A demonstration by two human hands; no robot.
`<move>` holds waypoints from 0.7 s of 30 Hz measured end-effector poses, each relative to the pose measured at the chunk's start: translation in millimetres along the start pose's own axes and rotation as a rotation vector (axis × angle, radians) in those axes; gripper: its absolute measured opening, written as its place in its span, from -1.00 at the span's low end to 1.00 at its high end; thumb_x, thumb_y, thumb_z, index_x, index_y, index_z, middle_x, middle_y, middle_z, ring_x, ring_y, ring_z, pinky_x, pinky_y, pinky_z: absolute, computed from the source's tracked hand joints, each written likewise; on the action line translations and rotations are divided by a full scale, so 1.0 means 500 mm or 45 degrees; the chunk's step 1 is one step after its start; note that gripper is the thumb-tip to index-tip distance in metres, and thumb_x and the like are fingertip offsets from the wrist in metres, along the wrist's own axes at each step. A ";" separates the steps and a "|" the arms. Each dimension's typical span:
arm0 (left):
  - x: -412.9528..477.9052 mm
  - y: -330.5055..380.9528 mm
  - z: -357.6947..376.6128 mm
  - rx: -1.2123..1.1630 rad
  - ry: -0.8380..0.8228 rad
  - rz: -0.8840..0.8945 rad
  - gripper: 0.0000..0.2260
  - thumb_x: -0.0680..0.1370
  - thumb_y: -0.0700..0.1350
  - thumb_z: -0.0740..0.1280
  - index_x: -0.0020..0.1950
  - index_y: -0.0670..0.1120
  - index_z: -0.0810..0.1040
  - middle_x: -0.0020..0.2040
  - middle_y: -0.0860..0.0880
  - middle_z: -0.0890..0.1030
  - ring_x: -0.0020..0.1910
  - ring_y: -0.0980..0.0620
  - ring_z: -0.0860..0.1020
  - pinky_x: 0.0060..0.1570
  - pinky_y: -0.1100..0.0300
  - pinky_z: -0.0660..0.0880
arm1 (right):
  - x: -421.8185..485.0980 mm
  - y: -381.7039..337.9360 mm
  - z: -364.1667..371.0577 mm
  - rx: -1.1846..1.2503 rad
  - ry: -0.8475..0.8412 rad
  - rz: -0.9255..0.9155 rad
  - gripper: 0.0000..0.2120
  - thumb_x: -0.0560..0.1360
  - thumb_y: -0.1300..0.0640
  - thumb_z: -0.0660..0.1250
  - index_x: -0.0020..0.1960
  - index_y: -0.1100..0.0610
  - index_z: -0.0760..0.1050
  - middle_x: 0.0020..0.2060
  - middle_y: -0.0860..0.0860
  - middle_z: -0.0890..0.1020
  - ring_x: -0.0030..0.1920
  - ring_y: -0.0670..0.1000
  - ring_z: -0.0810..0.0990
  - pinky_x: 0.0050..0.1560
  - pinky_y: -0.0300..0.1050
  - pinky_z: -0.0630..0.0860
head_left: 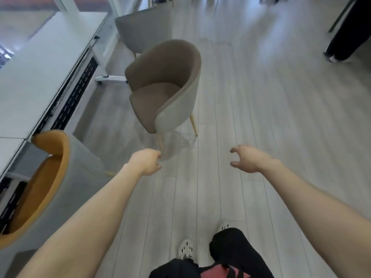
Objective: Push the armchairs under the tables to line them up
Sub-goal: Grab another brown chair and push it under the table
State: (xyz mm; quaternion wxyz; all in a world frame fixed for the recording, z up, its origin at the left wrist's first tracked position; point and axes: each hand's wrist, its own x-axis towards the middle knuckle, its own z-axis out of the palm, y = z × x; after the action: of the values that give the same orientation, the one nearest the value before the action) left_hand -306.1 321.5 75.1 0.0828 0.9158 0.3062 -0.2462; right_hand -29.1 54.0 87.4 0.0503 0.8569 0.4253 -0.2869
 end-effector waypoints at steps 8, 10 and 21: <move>0.350 0.060 -0.185 -0.040 0.044 -0.116 -0.58 0.64 0.19 0.35 0.46 0.08 0.54 0.38 -0.05 0.62 0.32 -0.14 0.61 0.22 -0.07 0.61 | 0.374 0.161 -0.218 -0.064 0.001 -0.113 -0.42 0.66 -0.15 0.35 0.61 0.03 0.38 0.55 0.04 0.49 0.51 0.16 0.48 0.46 0.12 0.47; 0.416 0.071 -0.225 -0.094 0.039 -0.166 -0.58 0.63 0.20 0.36 0.45 0.09 0.55 0.39 -0.04 0.62 0.34 -0.13 0.61 0.25 -0.09 0.60 | 0.455 0.186 -0.284 -0.104 -0.025 -0.161 -0.42 0.65 -0.15 0.35 0.61 0.02 0.39 0.55 0.04 0.48 0.51 0.16 0.48 0.43 0.10 0.48; 0.743 0.009 -0.370 -0.320 0.065 -0.438 -0.58 0.62 0.20 0.37 0.44 0.10 0.57 0.36 0.00 0.63 0.33 -0.11 0.60 0.21 -0.01 0.59 | 0.911 0.137 -0.627 -0.345 -0.046 -0.473 -0.42 0.67 -0.10 0.34 0.62 0.09 0.37 0.55 0.10 0.46 0.49 0.19 0.49 0.43 0.08 0.46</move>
State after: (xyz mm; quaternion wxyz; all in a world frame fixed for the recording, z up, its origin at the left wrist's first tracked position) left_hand 27.4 566.9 48.7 0.1454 0.8384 0.4885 -0.1932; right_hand 379.3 432.8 93.3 0.1188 0.7441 0.6093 -0.2470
